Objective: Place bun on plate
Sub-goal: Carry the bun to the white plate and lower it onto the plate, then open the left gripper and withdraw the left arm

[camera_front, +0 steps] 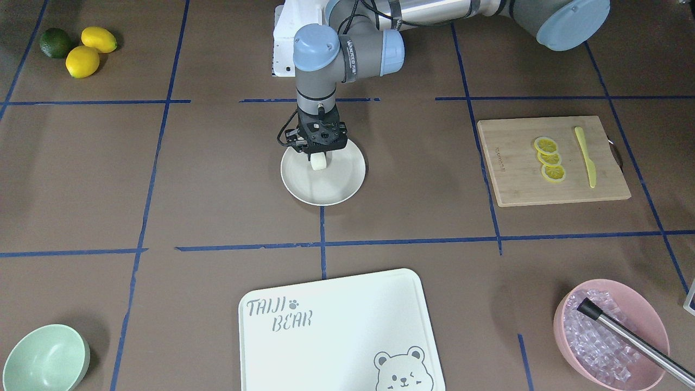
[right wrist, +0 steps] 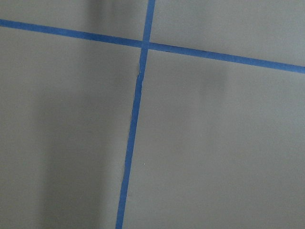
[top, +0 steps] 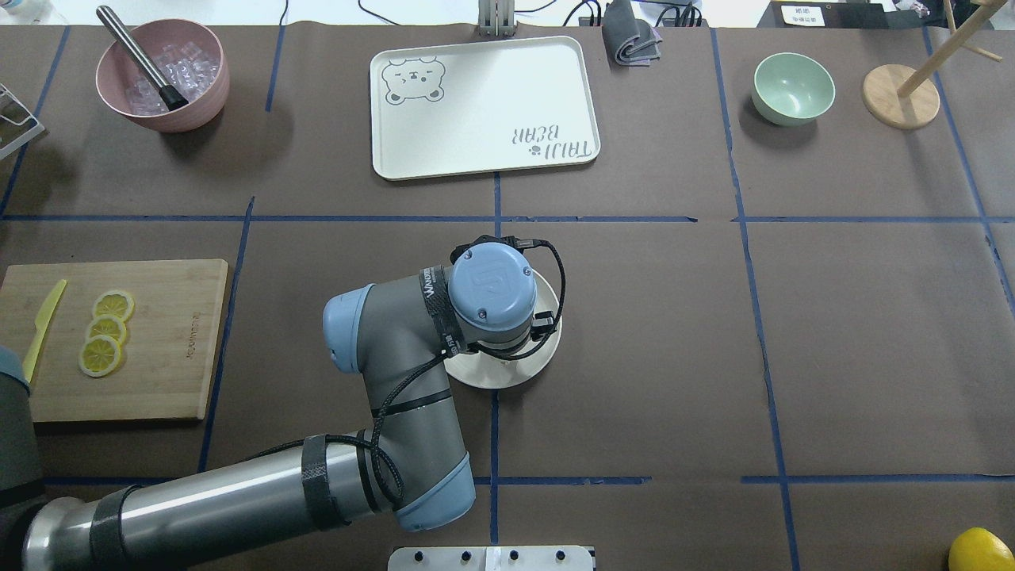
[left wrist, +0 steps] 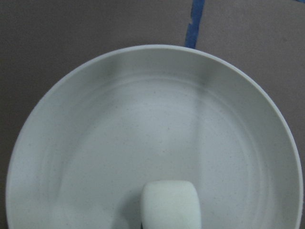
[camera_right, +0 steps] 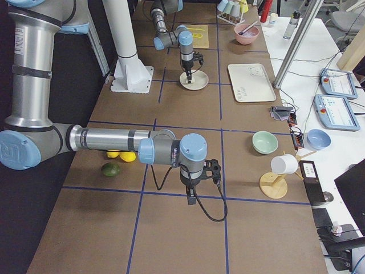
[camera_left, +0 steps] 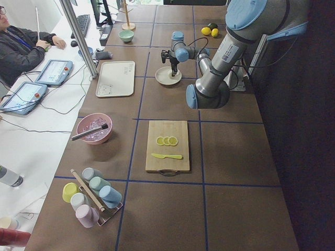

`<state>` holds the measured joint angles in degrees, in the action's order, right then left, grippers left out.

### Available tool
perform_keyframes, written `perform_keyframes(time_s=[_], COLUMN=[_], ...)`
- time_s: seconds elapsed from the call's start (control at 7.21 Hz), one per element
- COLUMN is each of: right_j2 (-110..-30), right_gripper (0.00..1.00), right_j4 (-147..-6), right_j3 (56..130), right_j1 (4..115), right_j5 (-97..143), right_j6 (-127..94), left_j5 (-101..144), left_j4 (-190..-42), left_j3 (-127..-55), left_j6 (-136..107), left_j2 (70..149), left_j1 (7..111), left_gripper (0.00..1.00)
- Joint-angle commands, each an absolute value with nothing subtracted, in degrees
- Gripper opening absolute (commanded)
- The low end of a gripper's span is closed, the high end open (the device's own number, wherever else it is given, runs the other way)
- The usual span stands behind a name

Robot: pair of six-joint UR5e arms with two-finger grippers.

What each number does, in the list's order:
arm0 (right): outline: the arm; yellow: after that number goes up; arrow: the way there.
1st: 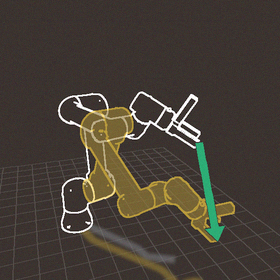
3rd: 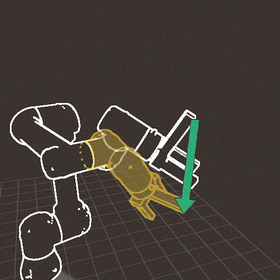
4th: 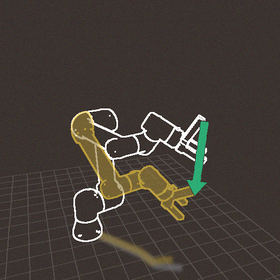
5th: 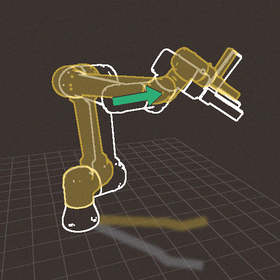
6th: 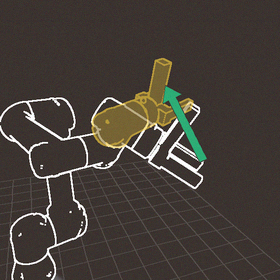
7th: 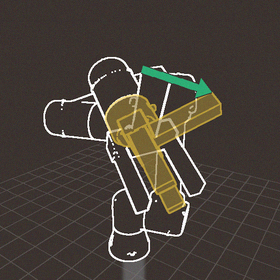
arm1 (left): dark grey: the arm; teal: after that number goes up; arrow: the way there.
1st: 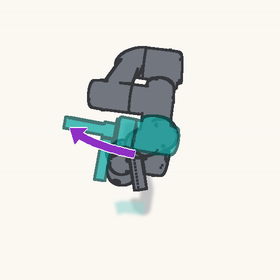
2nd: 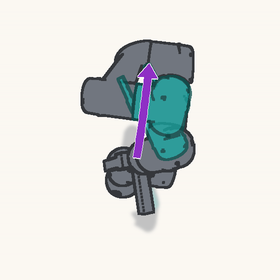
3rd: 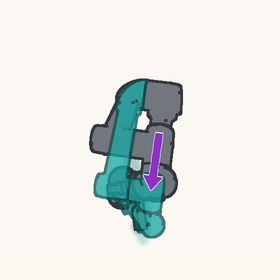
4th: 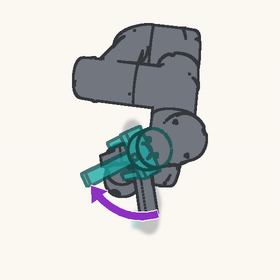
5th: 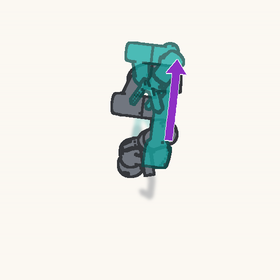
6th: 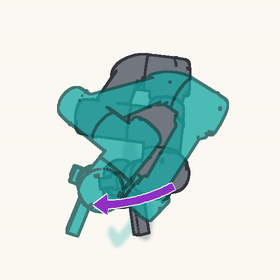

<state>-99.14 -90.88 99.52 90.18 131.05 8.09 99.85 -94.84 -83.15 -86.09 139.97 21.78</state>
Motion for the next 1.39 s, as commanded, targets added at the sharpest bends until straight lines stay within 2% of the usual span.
perform_keyframes(time_s=[0.0,0.14,0.28,0.55,0.69,0.97,1.11,1.25], right_j2=[-99.2,-99.1,-99.1,-99.1,-99.1,-99.1,-99.1,-99.1], right_gripper=[1.00,1.00,1.00,1.00,1.00,1.00,1.00,1.00], right_j4=[-90.9,-90.9,-90.9,-90.9,-90.9,-90.9,-90.9,-90.9], right_j3=[99.6,99.8,99.8,99.8,99.7,99.6,99.7,99.6], right_j1=[90.2,90.2,90.2,90.2,90.2,90.2,90.2,90.2], right_j5=[131.7,131.7,131.7,132.3,132.4,132.3,132.3,132.3], right_j6=[8.2,8.2,8.2,8.1,8.1,8.1,8.1,8.2], left_j5=[99.7,100.2,104.7,111.9,116.3,126.8,127.7,127.8], left_j4=[-94.0,-92.4,-87.2,-83.4,-82.9,-83.0,-83.0,-83.1], left_j3=[-84.3,-86.8,-92.4,-109.2,-112.8,-114.4,-112.8,-107.9], left_j6=[-82.7,-80.8,-74.6,-55.4,-45.3,-19.4,-8.9,2.7], left_j2=[140.5,139.7,137.0,121.3,115.0,101.4,97.2,95.2], left_j1=[22.1,24.1,27.7,36.3,42.3,60.7,71.8,77.9], left_gripper=[1.00,1.00,1.00,1.00,1.00,1.00,1.00,1.00])
